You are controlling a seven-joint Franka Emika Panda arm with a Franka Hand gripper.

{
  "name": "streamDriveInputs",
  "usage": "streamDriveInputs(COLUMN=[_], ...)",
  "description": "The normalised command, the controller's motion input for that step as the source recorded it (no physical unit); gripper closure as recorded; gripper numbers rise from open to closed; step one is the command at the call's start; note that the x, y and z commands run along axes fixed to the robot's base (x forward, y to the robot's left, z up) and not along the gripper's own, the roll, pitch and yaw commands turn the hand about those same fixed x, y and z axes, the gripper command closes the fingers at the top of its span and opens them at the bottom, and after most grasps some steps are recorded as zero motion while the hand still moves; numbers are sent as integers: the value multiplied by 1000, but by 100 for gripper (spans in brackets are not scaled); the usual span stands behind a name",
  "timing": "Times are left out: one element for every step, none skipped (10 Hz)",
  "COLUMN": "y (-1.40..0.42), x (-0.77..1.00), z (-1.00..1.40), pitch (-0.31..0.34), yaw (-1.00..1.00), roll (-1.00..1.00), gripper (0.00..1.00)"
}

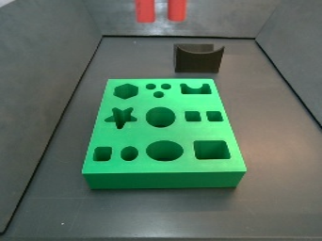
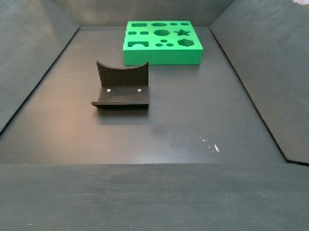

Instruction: Insert the square-circle object.

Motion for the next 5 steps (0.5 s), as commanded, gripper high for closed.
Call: streamDriveInputs(y=[-974, -1000, -1000, -1000, -923], x=[-220, -197, -191, -189, -80], z=[-1000, -1000, -1000, -1000, -1000], pitch=[31, 9, 0, 11, 73], yaw=[29, 6, 0, 0, 163], roll=[113, 110, 104, 101, 119], gripper=[100, 100, 100, 100, 100])
